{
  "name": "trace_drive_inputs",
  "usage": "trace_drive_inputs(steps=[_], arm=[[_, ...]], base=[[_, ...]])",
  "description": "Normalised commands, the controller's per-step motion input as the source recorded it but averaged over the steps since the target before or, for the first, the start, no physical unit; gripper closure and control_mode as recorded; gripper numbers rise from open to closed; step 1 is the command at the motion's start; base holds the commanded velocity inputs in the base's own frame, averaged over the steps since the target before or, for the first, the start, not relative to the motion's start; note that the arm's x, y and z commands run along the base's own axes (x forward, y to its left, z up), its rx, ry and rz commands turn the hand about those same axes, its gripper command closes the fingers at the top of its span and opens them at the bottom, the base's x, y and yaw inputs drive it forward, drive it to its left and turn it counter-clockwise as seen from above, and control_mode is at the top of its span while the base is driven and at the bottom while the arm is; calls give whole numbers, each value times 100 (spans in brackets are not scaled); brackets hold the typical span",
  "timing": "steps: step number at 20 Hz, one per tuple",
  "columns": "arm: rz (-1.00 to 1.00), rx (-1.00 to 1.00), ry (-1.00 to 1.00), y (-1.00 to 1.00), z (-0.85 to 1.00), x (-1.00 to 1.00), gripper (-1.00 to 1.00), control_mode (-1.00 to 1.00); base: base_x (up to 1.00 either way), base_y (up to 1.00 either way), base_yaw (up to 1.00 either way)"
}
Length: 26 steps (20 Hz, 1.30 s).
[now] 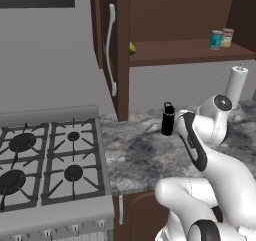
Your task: Pick the cans from the counter and place them in their designated side in the cabinet.
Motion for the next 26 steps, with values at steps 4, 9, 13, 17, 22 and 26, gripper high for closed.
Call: trace_drive_inputs(steps=[4,9,13,17,22,26], arm=[[1,0,-1,-6,63,-26,100,-100],[1,0,-7,-5,55,-27,100,-100],[1,0,-14,-5,48,-32,100,-100],[1,0,-14,-2,49,-25,100,-100],[0,0,-10,-7,52,-31,100,-100],[0,0,0,-14,49,-59,100,-100]], base=[[0,0,0],[0,0,0],[0,0,0],[0,0,0],[0,0,0],[0,0,0]])
